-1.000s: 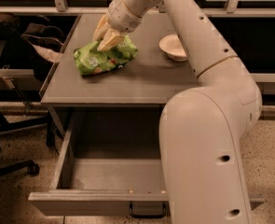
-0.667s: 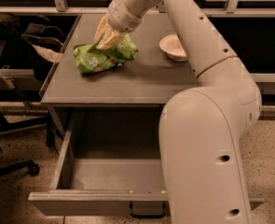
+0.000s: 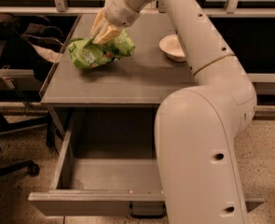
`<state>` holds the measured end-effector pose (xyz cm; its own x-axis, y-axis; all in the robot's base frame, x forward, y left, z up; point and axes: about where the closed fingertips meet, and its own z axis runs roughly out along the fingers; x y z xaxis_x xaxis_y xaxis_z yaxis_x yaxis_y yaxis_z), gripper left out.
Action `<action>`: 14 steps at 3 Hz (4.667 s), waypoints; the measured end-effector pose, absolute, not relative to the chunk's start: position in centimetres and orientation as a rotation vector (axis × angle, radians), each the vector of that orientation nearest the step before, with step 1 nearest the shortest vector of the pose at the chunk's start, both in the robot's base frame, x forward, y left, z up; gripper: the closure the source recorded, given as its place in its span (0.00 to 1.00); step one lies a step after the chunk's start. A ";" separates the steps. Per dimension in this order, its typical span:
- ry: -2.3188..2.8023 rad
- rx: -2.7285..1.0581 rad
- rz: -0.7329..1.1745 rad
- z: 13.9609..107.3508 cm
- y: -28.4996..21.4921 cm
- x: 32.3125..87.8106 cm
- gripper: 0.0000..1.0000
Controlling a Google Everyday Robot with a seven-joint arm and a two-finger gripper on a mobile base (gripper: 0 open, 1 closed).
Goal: Place green rice chip bag into top drawer
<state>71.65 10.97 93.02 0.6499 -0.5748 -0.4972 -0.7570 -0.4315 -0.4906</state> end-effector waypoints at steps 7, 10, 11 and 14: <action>0.969 -2.091 0.375 92.9 2.4 55.6 1.00; 1.051 -2.056 0.370 93.1 1.2 50.0 1.00; 1.086 -2.032 0.369 92.6 0.4 47.8 1.00; 1.273 -1.895 0.244 88.5 -2.5 44.4 1.00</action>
Offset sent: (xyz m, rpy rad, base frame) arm -0.0461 -0.0380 0.0476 0.0560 -0.0609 0.0380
